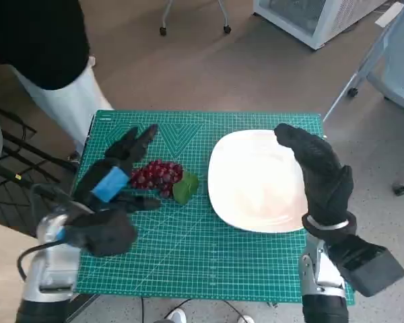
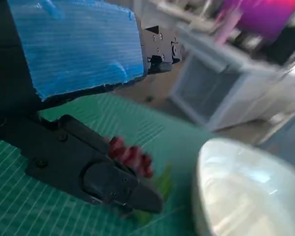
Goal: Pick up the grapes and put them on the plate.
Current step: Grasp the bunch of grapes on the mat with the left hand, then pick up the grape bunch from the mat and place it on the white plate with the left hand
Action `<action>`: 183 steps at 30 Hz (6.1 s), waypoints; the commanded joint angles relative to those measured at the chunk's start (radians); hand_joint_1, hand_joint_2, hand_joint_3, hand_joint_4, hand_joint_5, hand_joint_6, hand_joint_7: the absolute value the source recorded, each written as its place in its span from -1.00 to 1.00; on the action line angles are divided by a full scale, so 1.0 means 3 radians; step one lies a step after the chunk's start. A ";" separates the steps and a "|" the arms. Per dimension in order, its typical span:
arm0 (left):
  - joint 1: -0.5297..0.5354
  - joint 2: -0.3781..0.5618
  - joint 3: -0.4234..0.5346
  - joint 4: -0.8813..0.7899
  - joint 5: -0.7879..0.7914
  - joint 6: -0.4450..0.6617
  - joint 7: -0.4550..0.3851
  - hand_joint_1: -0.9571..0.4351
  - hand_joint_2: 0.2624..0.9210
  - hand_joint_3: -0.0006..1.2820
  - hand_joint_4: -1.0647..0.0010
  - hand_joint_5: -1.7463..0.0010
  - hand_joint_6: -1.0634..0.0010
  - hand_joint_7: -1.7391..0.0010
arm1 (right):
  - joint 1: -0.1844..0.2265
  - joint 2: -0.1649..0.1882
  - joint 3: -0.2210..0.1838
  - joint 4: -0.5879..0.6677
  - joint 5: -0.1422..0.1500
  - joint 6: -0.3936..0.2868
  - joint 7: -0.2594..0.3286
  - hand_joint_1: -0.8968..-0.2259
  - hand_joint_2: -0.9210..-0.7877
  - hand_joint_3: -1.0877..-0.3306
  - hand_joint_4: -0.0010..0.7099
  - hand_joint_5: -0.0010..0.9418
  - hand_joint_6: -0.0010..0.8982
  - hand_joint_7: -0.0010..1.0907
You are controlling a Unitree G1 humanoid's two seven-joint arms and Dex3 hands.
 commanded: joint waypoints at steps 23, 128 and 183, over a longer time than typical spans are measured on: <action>-0.0695 0.0089 -0.0689 0.0946 0.0221 0.0479 0.0081 -0.24 0.36 -1.00 1.00 1.00 0.68 0.98 | 0.0071 0.0029 -0.0009 0.0022 -0.0012 0.0051 -0.0040 -0.44 -1.00 0.05 -0.03 -0.99 -0.97 0.02; -0.2133 -0.0307 -0.1808 0.4095 0.0312 0.0100 0.0660 0.38 1.00 -0.67 0.18 -0.82 -0.13 -0.18 | -0.0010 0.0002 -0.0053 0.0048 0.0059 0.0125 -0.0006 -0.45 -1.00 0.04 -0.01 -0.99 -0.94 -0.05; -0.1683 0.0228 -0.1497 0.2136 0.0308 0.0499 0.0262 0.38 1.00 -0.68 0.11 -0.77 -0.09 -0.21 | -0.0062 0.0045 -0.0092 0.0163 0.0061 0.0030 0.0007 -0.38 -1.00 0.03 -0.01 -0.99 -0.95 -0.03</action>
